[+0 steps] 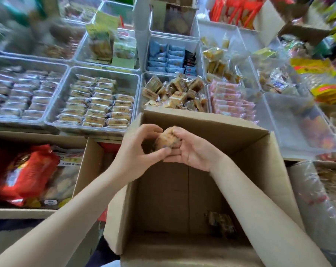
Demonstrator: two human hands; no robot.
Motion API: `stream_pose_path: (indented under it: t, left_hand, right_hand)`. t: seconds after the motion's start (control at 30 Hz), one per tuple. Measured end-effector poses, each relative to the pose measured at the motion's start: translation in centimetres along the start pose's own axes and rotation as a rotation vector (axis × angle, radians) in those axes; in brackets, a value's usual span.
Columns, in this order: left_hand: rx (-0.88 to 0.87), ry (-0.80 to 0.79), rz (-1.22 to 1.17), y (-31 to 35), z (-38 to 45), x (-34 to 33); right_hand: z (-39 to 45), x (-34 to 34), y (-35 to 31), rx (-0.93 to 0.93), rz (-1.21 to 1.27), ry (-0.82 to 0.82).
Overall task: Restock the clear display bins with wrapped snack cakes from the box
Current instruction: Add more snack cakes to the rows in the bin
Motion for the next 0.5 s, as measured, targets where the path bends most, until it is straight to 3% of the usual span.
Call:
stream_pose_path:
  t: [0.13,0.23,0.33,0.4,0.5]
  left_hand:
    - [0.104,0.044,-0.366,-1.3,2.5,6.5]
    - [0.158,-0.013,-0.405,-3.0,4.8,10.1]
    - [0.128,-0.095,-0.400,-4.0,6.7,11.9]
    - [0.101,-0.097,-0.407,-5.6,8.4,13.1]
    - [0.114,-0.015,-0.401,-10.4,11.7,15.1]
  right_hand:
    - [1.7,-3.2,-3.5,-0.023,-0.531,0.051]
    - [4.2,-5.3,-8.1,0.164,-0.941,0.137]
    - [8.4,-8.5,-9.8,0.295,-1.117,0.057]
    - [12.0,-10.4,-8.9,0.274,-1.170,-0.031]
    - [17.3,-10.8,-8.0,0.220,-1.224,0.003]
Point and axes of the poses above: each hand's wrist, its own z-axis towards the middle knuckle, its own x-axis out of the back of the hand, y = z × x, the point moved 9 cm from there along z, towards the middle knuckle, and after that the axes turned 15 degrees about x, right-handed, at the moved point
